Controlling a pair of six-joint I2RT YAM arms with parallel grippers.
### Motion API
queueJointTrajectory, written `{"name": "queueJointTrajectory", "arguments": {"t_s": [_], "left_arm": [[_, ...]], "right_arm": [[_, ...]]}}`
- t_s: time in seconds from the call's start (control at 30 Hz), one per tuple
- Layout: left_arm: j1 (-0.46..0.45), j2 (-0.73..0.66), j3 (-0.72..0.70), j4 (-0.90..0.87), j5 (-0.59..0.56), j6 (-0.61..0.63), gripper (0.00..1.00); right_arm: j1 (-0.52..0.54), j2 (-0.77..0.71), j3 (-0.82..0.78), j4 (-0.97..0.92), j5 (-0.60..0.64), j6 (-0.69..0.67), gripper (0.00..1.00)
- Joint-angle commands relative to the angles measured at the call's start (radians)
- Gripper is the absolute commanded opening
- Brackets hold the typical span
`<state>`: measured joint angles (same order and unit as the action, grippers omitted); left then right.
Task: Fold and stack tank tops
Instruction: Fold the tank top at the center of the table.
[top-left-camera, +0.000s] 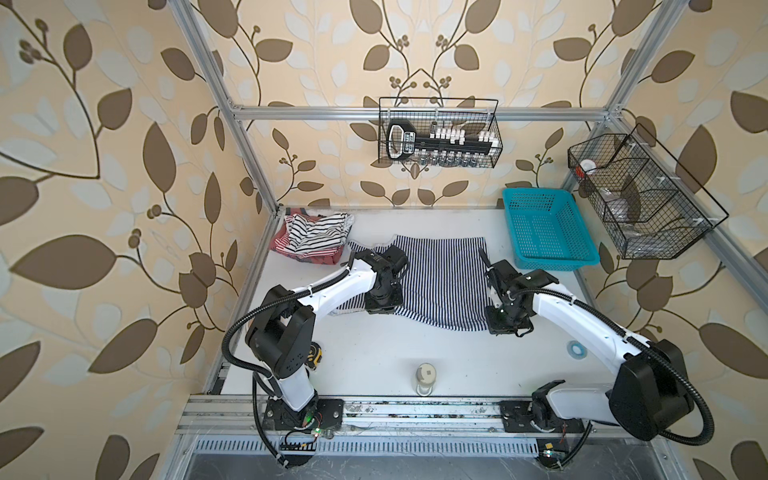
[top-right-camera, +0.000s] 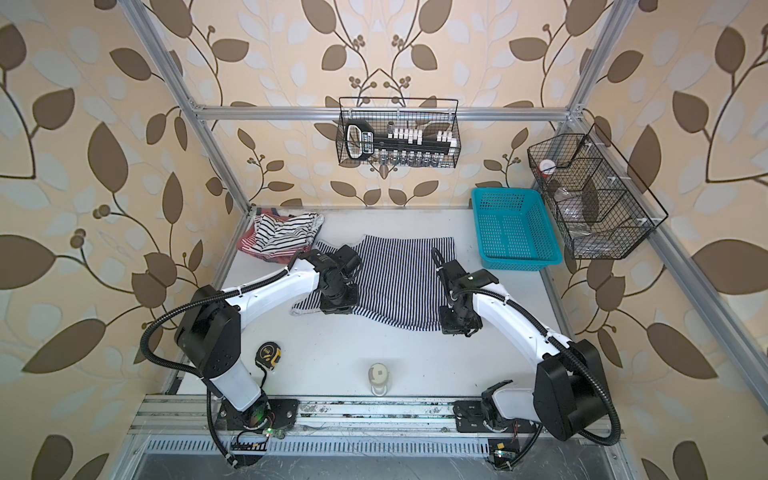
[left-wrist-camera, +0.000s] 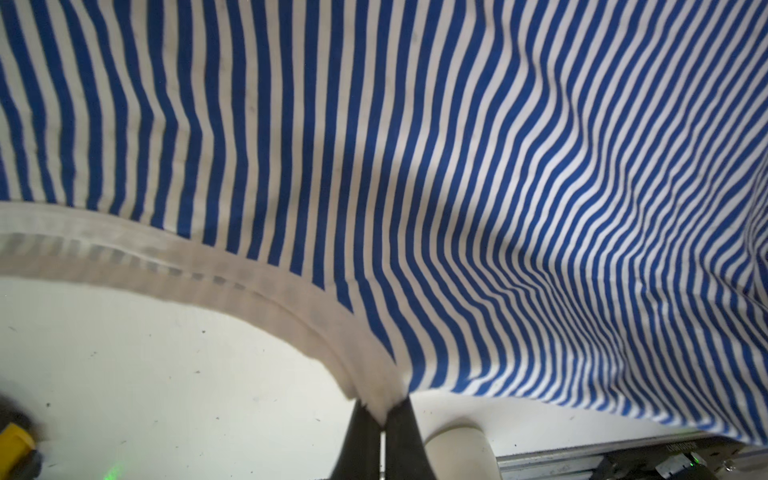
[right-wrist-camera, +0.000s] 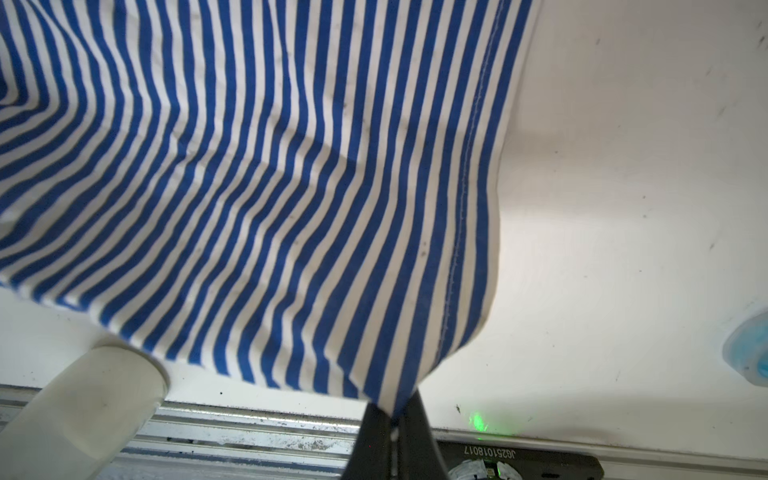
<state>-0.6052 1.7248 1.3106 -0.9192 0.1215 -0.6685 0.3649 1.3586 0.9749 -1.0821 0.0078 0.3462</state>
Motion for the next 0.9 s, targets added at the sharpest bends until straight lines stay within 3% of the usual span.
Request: {"name": "queueJointTrajectory", "arguments": {"t_s": [0.0, 0.87], "left_arm": [[0.025, 0.038, 0.059, -0.056, -0.025, 0.063, 0.00], [0.130, 0.323, 0.370, -0.132, 0.021, 0.173, 0.00]], "right_arm": [[-0.030, 0.050, 0.044, -0.037, -0.009, -0.068, 0.00], [-0.167, 0.399, 0.263, -0.020, -0.025, -0.193, 0.00]]}}
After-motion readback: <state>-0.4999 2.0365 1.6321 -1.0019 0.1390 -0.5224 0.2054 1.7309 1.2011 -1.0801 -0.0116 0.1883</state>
